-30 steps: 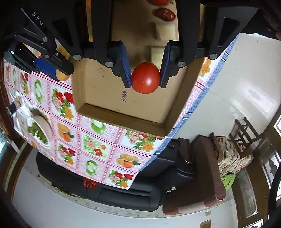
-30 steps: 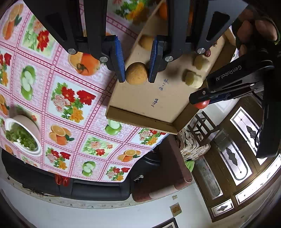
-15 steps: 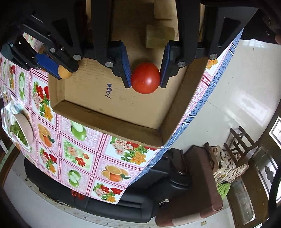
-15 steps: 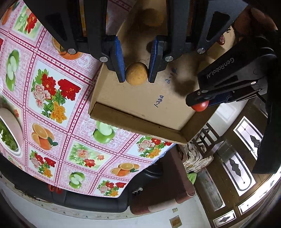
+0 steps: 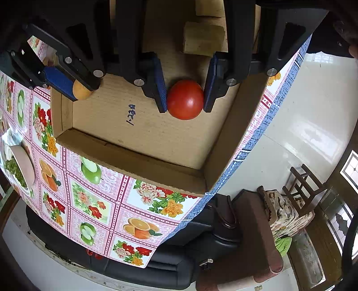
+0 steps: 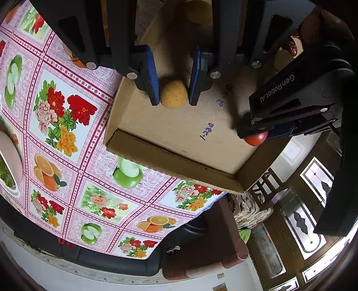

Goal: Organize fruits
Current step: 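Carry the tomato with the left tool into the box while the right tool carries the kiwi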

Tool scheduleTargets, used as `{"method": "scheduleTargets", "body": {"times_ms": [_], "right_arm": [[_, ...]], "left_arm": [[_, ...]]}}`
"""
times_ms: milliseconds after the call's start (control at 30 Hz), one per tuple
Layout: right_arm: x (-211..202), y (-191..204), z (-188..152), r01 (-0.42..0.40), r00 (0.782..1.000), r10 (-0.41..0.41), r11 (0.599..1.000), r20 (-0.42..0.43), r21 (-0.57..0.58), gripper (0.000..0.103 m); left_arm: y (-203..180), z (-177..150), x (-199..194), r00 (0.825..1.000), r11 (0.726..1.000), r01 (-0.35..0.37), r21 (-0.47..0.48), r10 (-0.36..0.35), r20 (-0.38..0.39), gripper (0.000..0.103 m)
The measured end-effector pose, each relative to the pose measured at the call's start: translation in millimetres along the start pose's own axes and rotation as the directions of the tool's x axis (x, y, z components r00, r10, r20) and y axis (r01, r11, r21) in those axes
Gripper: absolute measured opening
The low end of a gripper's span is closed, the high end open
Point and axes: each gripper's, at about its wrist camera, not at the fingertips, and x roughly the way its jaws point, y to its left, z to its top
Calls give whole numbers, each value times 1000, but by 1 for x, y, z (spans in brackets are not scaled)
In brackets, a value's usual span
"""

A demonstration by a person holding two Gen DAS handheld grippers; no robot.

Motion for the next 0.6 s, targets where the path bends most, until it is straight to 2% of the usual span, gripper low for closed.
{"method": "scheduleTargets", "body": {"times_ms": [267,600], "right_arm": [[0,2,0,10,1000,-10,1000,5,-6,27],[2,4,1,22,1000,-21,1000,9,-12,29]], "left_arm": [[1,-1,3,1000,1000,-12,-6,12,0,31],[4,-1,4,1000,1000,7,-21,-8,-17,32]]}}
